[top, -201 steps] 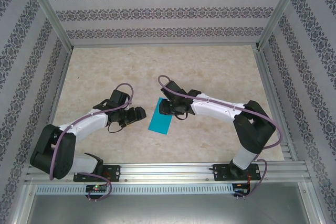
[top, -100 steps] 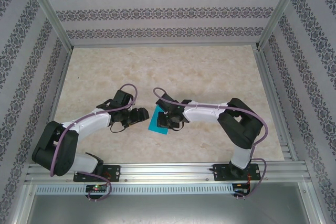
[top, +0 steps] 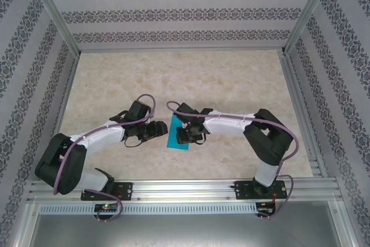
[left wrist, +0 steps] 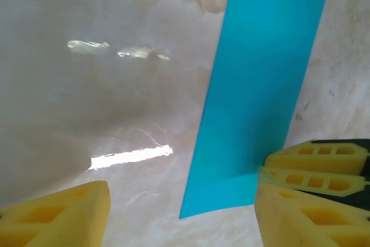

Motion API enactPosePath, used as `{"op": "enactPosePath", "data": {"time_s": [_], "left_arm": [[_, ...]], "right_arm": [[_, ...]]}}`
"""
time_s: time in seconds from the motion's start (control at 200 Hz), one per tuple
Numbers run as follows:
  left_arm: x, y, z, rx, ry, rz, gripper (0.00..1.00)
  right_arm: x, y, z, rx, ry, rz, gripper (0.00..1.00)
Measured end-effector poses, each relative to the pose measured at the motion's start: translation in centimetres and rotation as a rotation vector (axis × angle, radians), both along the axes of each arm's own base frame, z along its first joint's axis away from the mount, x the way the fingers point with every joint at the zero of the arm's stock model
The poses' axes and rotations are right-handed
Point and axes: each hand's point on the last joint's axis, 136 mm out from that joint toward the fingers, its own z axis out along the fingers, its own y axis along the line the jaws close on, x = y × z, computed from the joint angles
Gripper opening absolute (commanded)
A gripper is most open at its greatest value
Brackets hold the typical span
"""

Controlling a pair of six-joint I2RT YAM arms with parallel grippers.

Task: Fold a paper plane with a square sheet of paper (pick it up from the middle)
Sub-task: Rotate the paper at the center of the table.

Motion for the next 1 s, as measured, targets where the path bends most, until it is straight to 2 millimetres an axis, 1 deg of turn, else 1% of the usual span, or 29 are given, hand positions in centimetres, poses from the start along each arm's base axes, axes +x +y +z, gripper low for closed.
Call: {"op": "enactPosePath", "data": {"time_s": [0.115, 0.21, 0.27, 0.34, 0.455, 0.55, 0.674, 0.999], "left_arm": [[-0.3, -1.0, 0.3, -0.028, -0.002, -0.012, 0.60], [-0.7, -1.6, 0.2, -0.042, 0.004, -0.020, 0.59], [-1.0, -1.9, 0.2, -0.049, 0.010, -0.024, 0.59], [-1.1, -2.4, 0.3, -0.060, 0.011, -0.029, 0.58], [-1.3, -3.0, 0.3, -0.074, 0.020, -0.036, 0.59], [-1.6, -3.3, 0.3, -0.080, 0.028, -0.041, 0.62], [-2.0, -3.5, -0.1, -0.081, 0.047, -0.037, 0.65], [-2.9, -4.0, -1.3, -0.076, 0.091, -0.047, 0.67]], "right_arm": [[1.9, -0.4, 2.4, 0.081, -0.064, -0.086, 0.27], [4.1, -0.9, 3.2, 0.120, -0.091, -0.177, 0.26], [5.0, -1.2, 2.9, 0.131, -0.090, -0.220, 0.25], [5.8, -1.5, 2.0, 0.125, -0.079, -0.257, 0.24], [6.1, -1.9, 0.0, 0.092, -0.045, -0.282, 0.24], [6.5, -2.1, -1.1, 0.068, -0.030, -0.301, 0.24], [7.4, -1.8, -1.1, 0.069, -0.039, -0.316, 0.24], [7.9, -1.8, -1.4, 0.084, -0.034, -0.352, 0.23]]}}
